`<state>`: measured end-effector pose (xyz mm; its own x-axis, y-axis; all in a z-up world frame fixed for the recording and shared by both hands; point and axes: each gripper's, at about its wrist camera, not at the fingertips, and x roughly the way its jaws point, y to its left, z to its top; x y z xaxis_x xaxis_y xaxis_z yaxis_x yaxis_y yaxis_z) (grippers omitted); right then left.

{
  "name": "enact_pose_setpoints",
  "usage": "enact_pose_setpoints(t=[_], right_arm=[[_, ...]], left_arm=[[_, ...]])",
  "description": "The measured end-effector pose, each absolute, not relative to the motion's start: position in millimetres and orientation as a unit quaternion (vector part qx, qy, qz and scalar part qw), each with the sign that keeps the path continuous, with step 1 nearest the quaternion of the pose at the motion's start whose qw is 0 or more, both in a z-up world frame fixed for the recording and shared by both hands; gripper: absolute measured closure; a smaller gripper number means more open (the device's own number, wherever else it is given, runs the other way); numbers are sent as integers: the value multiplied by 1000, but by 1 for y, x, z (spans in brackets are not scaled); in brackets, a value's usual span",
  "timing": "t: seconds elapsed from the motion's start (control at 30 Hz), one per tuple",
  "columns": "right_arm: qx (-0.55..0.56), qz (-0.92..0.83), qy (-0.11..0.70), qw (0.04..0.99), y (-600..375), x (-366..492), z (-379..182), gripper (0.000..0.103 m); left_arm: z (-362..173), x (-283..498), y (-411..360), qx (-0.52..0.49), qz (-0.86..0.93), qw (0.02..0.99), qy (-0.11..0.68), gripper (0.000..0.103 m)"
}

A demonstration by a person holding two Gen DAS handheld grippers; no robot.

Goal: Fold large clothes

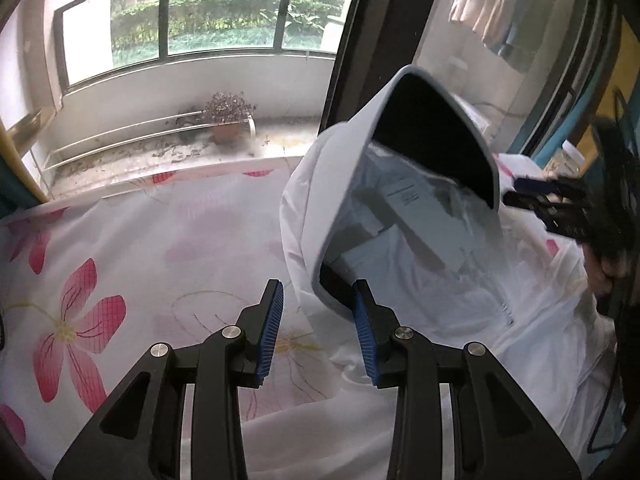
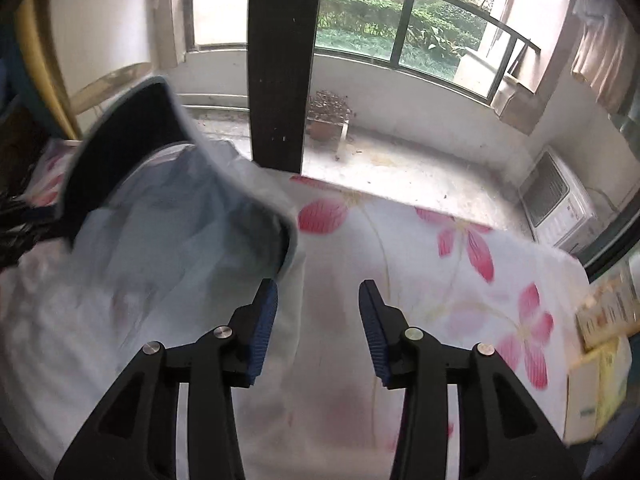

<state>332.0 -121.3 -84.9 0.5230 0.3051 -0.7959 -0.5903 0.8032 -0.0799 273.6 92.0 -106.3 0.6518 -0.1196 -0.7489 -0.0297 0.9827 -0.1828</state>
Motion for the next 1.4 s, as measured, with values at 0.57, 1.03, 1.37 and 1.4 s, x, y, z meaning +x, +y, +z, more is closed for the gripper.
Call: enact_pose_setpoints(t=[0.57, 1.03, 1.37, 1.4], right_arm=[[-155, 218, 421, 867, -158, 328, -97, 100], [-117, 223, 424, 870, -182, 303, -95, 99], [-119, 243, 394, 879, -183, 286, -53, 76], [-116, 248, 389, 880, -183, 285, -48, 67]], left_arm=[[-102, 281, 105, -56, -11, 904, 423, 64], [-24, 268, 85, -73, -59, 926, 366, 64], [-41, 346, 70, -140, -83, 906, 392, 64], [-44, 350, 70, -140, -82, 904, 395, 64]])
